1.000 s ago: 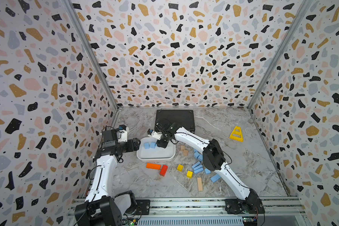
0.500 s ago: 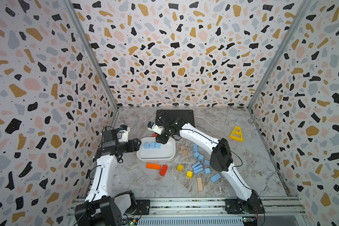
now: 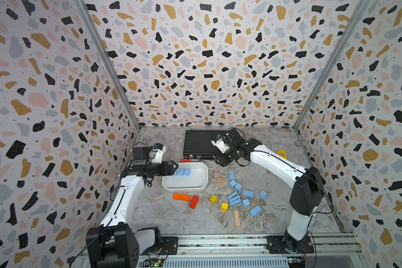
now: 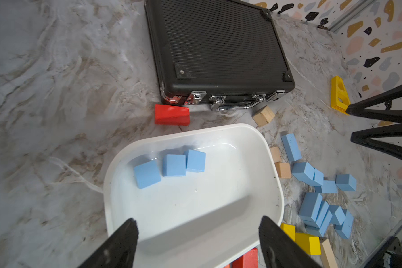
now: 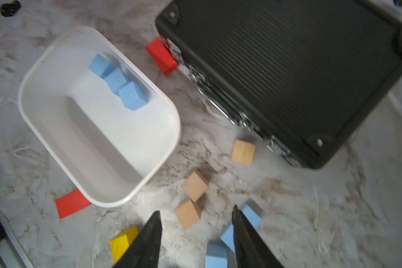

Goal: Pick out the blue building blocks
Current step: Pick up the building block from the center of the board.

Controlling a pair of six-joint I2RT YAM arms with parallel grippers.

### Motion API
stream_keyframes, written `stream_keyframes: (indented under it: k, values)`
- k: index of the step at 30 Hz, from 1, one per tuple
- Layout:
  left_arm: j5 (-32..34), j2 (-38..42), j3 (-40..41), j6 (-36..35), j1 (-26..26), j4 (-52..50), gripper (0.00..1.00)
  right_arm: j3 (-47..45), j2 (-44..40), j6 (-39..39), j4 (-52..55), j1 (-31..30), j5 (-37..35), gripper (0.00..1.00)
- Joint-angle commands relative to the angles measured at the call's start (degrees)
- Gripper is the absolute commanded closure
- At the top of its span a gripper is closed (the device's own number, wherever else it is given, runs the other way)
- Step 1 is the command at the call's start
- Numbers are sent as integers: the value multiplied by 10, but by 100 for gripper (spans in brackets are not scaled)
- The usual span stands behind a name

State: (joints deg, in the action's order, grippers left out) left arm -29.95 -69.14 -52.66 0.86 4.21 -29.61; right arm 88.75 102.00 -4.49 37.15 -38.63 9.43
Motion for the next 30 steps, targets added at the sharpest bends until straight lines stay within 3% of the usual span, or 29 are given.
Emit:
stream_keyframes:
  k: [1,5,10,16,19,24,30]
  values:
    - [38,-14,-47,11,-32,-15,18,-65,-73,-75,-15,29,-1,48]
    - [70,-53,-108,55,-71,-30,22,-159,-136,-135,-60,80,26,48]
    - [143,-124,-186,126,-172,-31,21,-248,-194,-206,-114,166,75,48]
    - [224,-244,-294,195,-285,-44,22,-334,-262,-238,-152,237,104,48]
    - [258,-299,-349,226,-342,-62,24,-372,-299,-243,-150,256,99,48]
    - [256,-380,-412,268,-413,-64,25,-441,-355,-276,-174,265,106,49]
    - [318,-496,-511,323,-483,-125,28,-490,-401,-297,-175,265,103,49]
